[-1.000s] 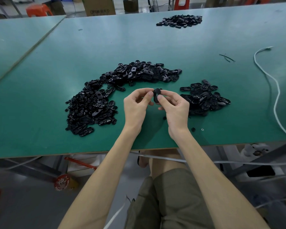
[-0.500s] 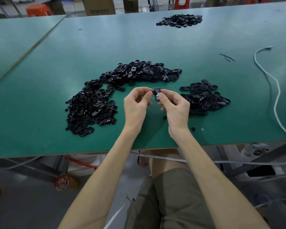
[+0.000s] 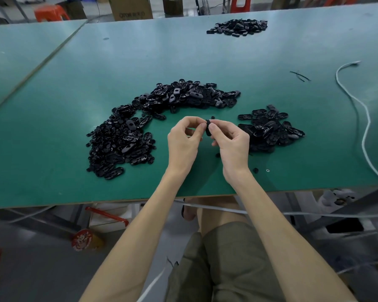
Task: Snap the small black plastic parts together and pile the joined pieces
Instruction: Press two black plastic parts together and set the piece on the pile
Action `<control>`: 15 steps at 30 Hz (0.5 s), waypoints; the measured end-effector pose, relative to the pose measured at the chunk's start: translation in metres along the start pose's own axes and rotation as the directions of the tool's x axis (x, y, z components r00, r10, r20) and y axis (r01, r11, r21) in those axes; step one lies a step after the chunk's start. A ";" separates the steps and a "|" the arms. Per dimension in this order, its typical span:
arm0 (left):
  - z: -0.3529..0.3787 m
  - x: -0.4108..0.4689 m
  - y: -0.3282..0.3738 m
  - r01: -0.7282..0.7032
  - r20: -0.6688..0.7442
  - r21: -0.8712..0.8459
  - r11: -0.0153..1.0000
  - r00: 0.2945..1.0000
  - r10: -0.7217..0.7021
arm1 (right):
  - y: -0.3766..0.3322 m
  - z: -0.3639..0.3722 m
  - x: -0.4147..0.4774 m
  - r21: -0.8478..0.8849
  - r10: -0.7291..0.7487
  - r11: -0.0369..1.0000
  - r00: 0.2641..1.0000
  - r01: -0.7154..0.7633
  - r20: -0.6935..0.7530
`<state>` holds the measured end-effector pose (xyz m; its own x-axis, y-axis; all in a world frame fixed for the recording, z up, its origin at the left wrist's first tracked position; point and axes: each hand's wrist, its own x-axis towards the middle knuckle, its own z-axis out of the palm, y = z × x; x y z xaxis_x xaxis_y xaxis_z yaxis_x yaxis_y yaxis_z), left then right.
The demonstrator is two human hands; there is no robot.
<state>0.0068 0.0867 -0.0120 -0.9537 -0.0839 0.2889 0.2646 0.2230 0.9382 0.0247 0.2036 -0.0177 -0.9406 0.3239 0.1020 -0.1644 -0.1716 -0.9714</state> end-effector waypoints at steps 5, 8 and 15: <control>0.000 0.001 -0.001 0.025 -0.002 -0.007 1.000 1.000 -0.025 | 0.001 0.000 0.000 -0.020 -0.006 1.000 1.000 0.006 -0.007; -0.001 0.002 -0.002 0.064 0.017 -0.040 0.997 0.998 -0.064 | 0.002 0.000 0.001 -0.024 -0.007 1.000 1.000 0.007 -0.014; -0.003 0.002 -0.003 0.049 0.030 -0.078 0.996 0.998 -0.047 | 0.000 0.000 0.000 -0.001 0.010 1.000 1.000 -0.010 -0.013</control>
<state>0.0049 0.0833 -0.0136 -0.9689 -0.0656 0.2385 0.2275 0.1426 0.9633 0.0243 0.2037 -0.0178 -0.9383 0.3340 0.0894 -0.1547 -0.1741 -0.9725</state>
